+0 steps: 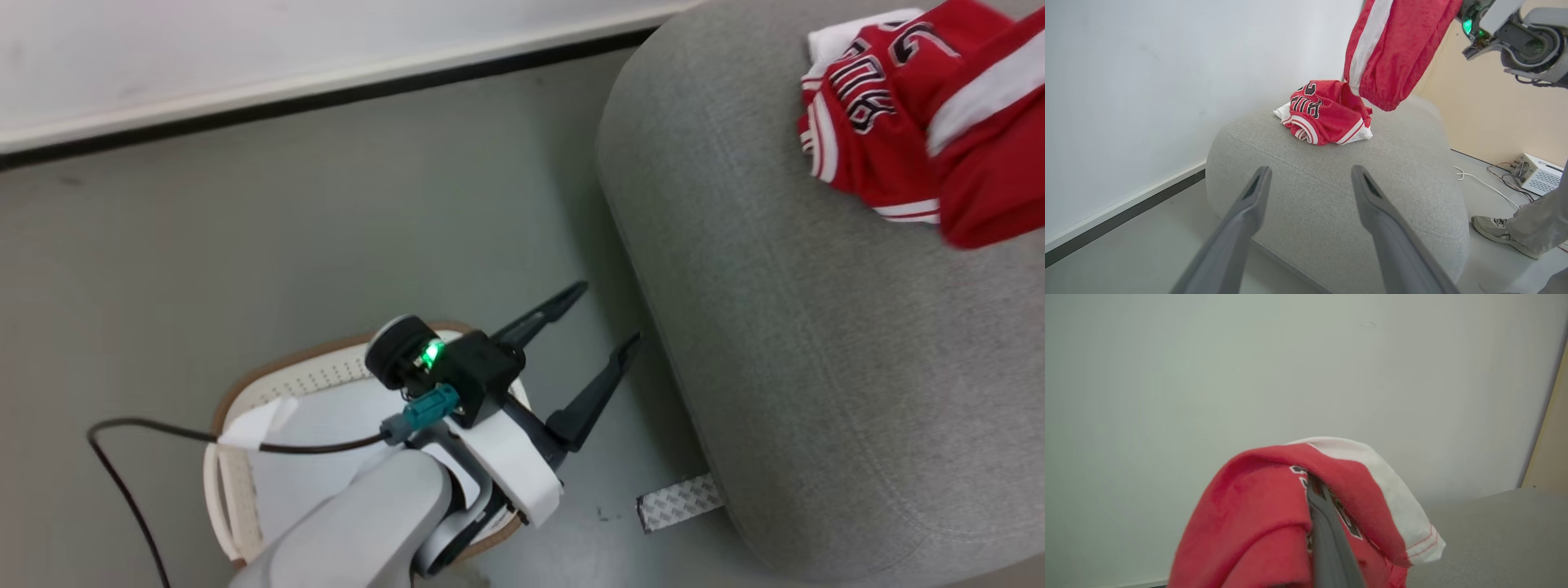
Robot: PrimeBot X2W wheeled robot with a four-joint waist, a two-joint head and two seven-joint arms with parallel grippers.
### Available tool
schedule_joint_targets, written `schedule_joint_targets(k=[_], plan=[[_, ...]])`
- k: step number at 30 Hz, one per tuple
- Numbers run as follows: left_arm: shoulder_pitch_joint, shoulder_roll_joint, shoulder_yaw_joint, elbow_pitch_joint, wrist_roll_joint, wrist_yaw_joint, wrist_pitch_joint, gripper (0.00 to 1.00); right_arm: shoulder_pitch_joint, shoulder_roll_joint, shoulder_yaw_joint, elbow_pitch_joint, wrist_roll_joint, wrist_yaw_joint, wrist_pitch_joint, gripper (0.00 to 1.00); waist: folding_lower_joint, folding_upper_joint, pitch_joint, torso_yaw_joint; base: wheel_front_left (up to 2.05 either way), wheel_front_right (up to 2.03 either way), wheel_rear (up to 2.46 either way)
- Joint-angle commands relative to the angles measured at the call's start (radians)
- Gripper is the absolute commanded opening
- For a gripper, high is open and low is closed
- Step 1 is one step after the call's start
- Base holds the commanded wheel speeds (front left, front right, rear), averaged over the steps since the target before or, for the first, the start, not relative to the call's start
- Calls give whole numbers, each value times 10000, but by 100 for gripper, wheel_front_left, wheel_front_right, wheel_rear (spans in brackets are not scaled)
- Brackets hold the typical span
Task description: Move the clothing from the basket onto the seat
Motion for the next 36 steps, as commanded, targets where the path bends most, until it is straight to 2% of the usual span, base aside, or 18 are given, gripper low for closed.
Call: schedule_joint_targets(k=[1, 7, 14, 20, 24, 30, 31, 33, 34, 35, 36], plan=[[-144, 102, 46, -118, 130, 41, 49, 100, -396, -333, 47, 280, -177, -23, 4, 0, -1, -1, 555, 279, 0, 0, 0], [-439, 381, 136, -608, 258, 173, 307, 100, -2045, -1064, 37, 1538, -157, -23, 1, 0, -1, -1, 1513, 598, 0, 0, 0], [-779, 774, 376, -1121, 392, 346, 515, 100, -3342, -1769, 527, 2960, -966, -23, 7, 0, -1, -1, 2666, 984, 0, 0, 0], [-945, 881, 423, -1287, 437, 443, 513, 100, -3869, -1564, 1208, 4937, -1273, -23, 646, 0, -1, -1, 3105, 1247, 0, 0, 0], [-988, 884, 413, -1297, 438, 441, 501, 100, -4035, -1415, 1561, 5784, -1197, -24, 1228, 0, -1, -1, 3163, 1312, 0, 0, 0], [-1002, 829, 403, -1197, 341, 462, 456, 100, -4021, -1119, 2481, 6234, -588, -23, 2469, 0, -1, -1, 3084, 1362, 0, 0, 0], [-1004, 837, 408, -1184, 326, 475, 450, 100, -4011, -1150, 2634, 6192, -490, -23, 2560, 4, -1, -1, 3067, 1347, 0, 0, 0], [-995, 865, 406, -1156, 309, 497, 438, 100, -4041, -1216, 2868, 6144, -344, -23, 2592, 37, -1, -1, 3008, 1301, 0, 0, 0], [-981, 880, 399, -1137, 309, 505, 430, 100, -4044, -1201, 2990, 6134, -273, -23, 2592, 71, -1, -1, 2953, 1268, 0, 0, 0], [-970, 898, 382, -1108, 336, 510, 398, 100, -4033, -1184, 3105, 6133, -194, -23, 2616, 100, -1, -1, 2884, 1233, 0, 0, 0], [-945, 899, 373, -1078, 330, 512, 369, 100, -4014, -1189, 3229, 6150, -123, -23, 2621, 100, -1, -1, 2801, 1200, 0, 0, 0]])
